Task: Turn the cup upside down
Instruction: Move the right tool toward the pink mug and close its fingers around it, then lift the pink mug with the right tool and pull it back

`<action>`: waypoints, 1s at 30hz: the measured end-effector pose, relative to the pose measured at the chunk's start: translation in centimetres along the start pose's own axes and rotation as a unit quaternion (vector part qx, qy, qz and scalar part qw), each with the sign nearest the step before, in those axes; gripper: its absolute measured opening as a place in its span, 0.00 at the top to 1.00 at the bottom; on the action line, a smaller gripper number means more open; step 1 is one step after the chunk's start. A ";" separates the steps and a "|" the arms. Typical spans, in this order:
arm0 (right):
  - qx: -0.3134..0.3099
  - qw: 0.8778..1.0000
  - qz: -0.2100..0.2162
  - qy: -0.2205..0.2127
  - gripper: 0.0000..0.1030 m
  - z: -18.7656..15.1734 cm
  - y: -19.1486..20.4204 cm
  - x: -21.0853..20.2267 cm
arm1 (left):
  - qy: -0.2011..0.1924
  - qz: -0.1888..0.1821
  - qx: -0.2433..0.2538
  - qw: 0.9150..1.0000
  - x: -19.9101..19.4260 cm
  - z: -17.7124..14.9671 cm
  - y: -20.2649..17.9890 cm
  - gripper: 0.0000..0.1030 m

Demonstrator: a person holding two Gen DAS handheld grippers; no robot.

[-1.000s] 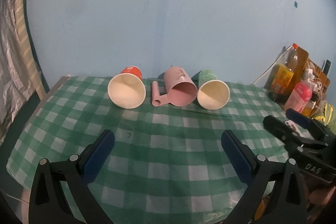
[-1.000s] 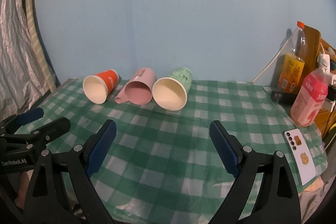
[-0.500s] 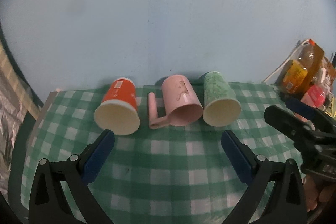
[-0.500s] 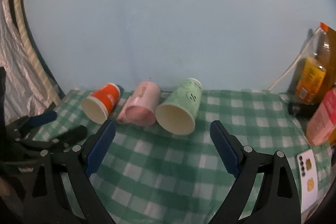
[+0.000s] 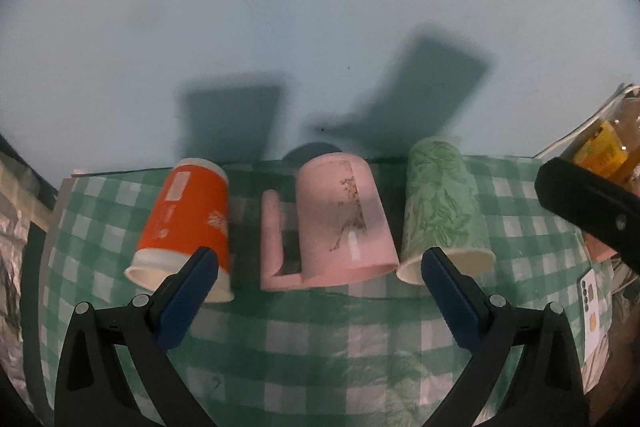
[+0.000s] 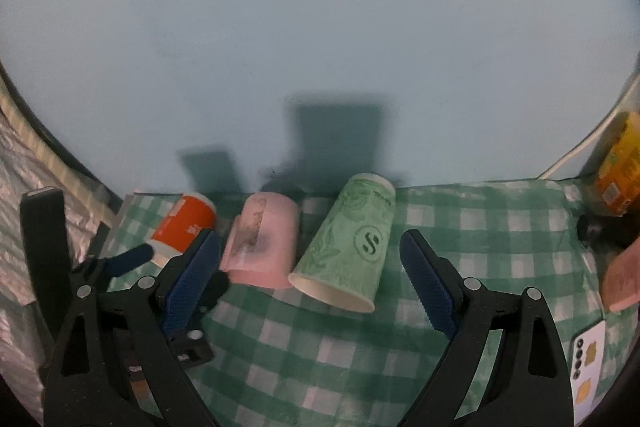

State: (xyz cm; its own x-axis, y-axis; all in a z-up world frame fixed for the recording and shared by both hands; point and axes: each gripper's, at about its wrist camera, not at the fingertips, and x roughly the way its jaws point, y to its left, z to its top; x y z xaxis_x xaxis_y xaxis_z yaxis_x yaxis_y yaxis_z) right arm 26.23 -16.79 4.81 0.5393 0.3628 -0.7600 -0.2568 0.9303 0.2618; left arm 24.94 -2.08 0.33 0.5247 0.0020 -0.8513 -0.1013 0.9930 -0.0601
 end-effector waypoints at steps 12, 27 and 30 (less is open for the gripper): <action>0.027 0.996 0.001 0.083 0.12 1.7 -1.9 5.9 | 0.051 0.015 -0.009 0.999 5.7 2.9 -1.5 0.01; 0.041 0.994 -0.010 0.098 0.12 0.8 -2.9 8.3 | 0.119 -0.016 -0.032 0.992 11.3 4.4 -2.0 0.27; 0.044 0.994 -0.007 0.097 0.12 0.7 -3.2 8.0 | 0.116 -0.018 -0.023 0.993 11.3 4.6 -2.4 0.28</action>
State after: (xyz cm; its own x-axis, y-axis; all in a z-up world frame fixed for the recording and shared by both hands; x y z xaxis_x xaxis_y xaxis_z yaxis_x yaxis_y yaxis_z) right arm 31.88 -16.84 -1.67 0.3758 0.3410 -0.8617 -0.1750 0.9392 0.2954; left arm 35.02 -3.91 -6.71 0.3202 -0.0663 -0.9450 -0.1277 0.9854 -0.1124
